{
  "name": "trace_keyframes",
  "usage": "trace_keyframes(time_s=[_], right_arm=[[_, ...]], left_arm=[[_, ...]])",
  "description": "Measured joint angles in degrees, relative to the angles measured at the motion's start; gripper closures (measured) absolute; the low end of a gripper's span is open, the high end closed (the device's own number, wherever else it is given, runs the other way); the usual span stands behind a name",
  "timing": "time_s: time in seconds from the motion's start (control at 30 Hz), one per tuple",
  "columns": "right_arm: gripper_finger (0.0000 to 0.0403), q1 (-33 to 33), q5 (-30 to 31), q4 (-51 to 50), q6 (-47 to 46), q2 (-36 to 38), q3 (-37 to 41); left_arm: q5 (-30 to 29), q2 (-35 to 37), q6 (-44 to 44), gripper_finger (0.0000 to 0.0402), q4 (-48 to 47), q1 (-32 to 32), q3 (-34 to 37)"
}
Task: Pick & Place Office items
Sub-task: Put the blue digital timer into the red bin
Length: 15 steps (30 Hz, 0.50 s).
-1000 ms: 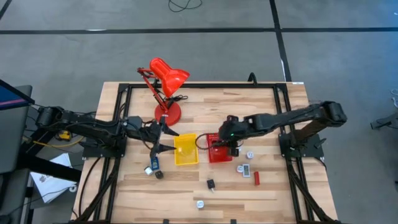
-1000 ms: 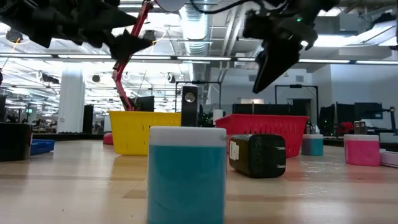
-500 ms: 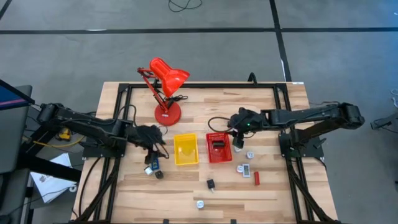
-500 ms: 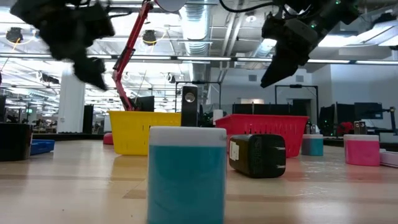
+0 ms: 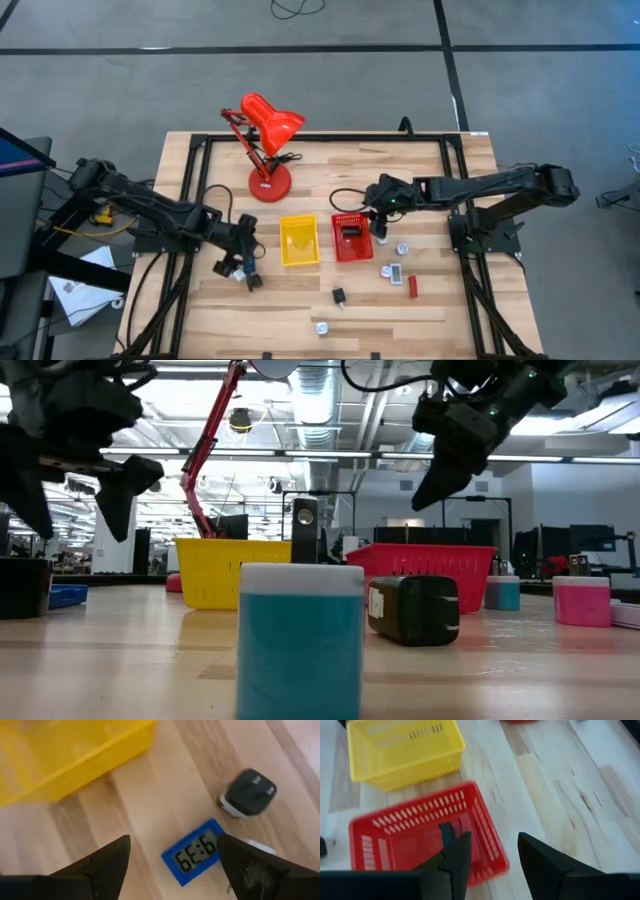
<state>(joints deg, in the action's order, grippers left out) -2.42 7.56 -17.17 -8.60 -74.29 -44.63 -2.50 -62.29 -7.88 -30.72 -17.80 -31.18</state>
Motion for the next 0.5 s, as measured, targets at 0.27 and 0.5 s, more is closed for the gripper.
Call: trace_keyframes(time_s=[0.27, 0.5], right_arm=[[0.0249, 0.0, 0.0, 1.4, 0.0, -1.4, 0.0], [0.0249, 0.0, -0.2, 3.3, -0.8, -1.9, 0.0]], left_arm=[[5.5, -4.6, -5.4, 0.011, -1.2, 0.2, 0.0], [3.0, -8.1, -14.2, 0.011, -2.7, 2.0, 0.0]])
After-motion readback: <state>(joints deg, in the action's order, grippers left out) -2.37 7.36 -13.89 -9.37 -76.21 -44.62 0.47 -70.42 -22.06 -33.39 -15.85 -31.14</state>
